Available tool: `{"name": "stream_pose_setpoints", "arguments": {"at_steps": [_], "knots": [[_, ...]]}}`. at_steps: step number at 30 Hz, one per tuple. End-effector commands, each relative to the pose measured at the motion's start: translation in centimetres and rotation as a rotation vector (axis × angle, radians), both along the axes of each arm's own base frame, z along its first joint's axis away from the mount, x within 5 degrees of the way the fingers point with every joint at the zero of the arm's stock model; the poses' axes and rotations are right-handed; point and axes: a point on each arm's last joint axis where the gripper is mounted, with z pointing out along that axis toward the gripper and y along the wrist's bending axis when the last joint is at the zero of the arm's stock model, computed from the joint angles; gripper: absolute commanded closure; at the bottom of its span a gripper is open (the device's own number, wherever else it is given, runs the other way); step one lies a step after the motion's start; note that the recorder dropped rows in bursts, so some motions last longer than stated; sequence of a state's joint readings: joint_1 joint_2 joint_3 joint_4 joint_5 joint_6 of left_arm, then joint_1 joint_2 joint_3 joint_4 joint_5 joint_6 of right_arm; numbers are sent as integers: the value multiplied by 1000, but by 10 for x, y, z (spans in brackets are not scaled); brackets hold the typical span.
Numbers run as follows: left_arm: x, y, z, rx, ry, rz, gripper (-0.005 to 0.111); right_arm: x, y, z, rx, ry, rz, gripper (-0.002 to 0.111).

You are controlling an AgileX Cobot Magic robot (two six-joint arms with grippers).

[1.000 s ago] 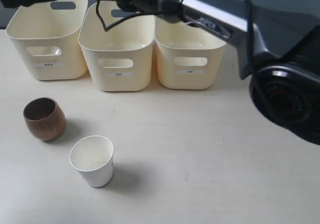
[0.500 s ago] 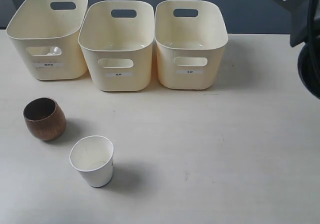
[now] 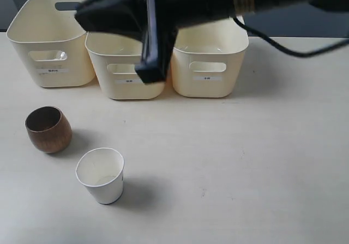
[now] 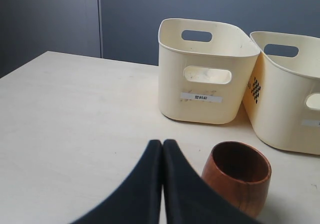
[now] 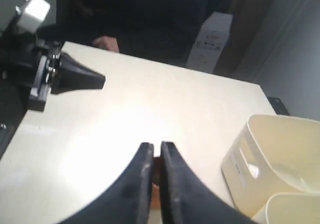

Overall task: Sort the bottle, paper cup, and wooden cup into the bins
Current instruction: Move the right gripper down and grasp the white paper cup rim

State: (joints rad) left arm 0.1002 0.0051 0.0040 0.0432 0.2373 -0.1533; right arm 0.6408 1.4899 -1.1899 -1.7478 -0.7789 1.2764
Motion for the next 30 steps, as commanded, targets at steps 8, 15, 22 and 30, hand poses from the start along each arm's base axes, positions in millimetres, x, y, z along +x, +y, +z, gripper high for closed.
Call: {"name": "stream_pose_setpoints", "arguments": {"at_steps": [8, 15, 22, 30], "knots": [[0, 0, 2, 0, -15, -3, 107, -26, 47, -81, -203, 23, -8, 51], [0, 0, 2, 0, -15, -3, 107, -27, 69, -128, -318, 68, -13, 51], [0, 0, 2, 0, -15, -3, 107, -29, 76, -158, -367, 176, 44, 51], [0, 0, 2, 0, -15, -3, 107, -39, 77, -181, -439, 184, 29, 51]]}}
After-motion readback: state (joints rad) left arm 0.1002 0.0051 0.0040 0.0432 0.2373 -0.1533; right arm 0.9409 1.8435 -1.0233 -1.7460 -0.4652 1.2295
